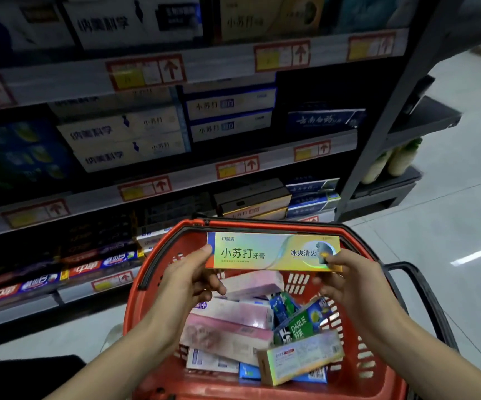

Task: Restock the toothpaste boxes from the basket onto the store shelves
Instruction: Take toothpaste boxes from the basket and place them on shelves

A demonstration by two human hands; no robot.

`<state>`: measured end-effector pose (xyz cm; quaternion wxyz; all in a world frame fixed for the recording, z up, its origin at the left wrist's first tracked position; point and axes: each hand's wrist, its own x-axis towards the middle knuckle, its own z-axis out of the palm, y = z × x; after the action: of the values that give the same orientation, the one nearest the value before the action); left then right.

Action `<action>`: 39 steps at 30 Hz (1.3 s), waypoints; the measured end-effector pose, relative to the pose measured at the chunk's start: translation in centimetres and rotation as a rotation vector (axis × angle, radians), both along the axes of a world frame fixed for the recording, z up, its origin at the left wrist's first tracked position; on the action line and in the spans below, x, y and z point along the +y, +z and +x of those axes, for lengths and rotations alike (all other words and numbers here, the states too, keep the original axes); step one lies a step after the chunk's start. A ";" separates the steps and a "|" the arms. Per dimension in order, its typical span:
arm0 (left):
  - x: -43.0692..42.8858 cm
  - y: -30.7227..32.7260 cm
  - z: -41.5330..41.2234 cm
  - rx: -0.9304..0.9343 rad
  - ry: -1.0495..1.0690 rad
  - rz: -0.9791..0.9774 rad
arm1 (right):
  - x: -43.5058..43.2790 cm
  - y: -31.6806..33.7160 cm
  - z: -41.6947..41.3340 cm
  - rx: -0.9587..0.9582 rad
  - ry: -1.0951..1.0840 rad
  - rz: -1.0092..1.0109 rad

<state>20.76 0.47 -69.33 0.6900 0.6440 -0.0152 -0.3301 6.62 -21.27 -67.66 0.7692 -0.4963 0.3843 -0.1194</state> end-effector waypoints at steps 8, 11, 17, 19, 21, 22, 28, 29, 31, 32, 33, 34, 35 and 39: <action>-2.8 4.7 0.8 -0.583 -0.049 0.131 | -1.8 4.7 1.7 -0.208 -0.163 -0.051; -3.6 6.5 1.0 -0.689 -0.084 0.199 | -2.5 6.3 1.8 -0.235 -0.177 -0.101; -3.6 9.1 3.9 -0.944 -0.078 0.361 | -4.3 10.3 3.8 -0.249 -0.130 -0.423; -4.1 11.0 5.4 -1.021 -0.059 0.378 | -5.1 12.0 5.0 -0.291 -0.108 -0.503; -5.0 13.5 7.1 -1.057 -0.014 0.370 | -6.2 13.7 6.7 -0.344 -0.087 -0.559; -5.6 14.7 7.8 -1.086 0.014 0.368 | -6.8 14.6 7.7 -0.365 -0.075 -0.589; -9.3 21.3 12.0 -1.219 0.305 0.305 | -10.9 18.7 14.0 -0.446 -0.025 -0.764; -10.0 22.1 12.6 -1.215 0.349 0.280 | -11.6 19.3 15.1 -0.460 -0.034 -0.785; -11.4 23.5 13.9 -1.186 0.426 0.221 | -13.0 20.2 17.4 -0.487 -0.075 -0.794; -12.2 24.0 14.4 -1.166 0.458 0.190 | -13.7 20.5 18.6 -0.498 -0.096 -0.788; -12.9 24.4 14.9 -1.149 0.487 0.170 | -14.4 20.8 19.7 -0.505 -0.114 -0.779; -13.6 24.7 15.3 -1.142 0.515 0.162 | -15.0 21.1 20.7 -0.513 -0.135 -0.771; -14.3 25.0 15.6 -1.142 0.546 0.164 | -15.7 21.3 21.8 -0.517 -0.161 -0.763; -16.5 25.6 16.9 -1.148 0.639 0.216 | -17.9 21.8 25.7 -0.441 -0.227 -0.730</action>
<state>37.62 -16.04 -43.77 0.5678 0.7560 -0.1552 0.2863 32.29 -39.17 -45.82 0.5890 -0.6529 0.1957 -0.4342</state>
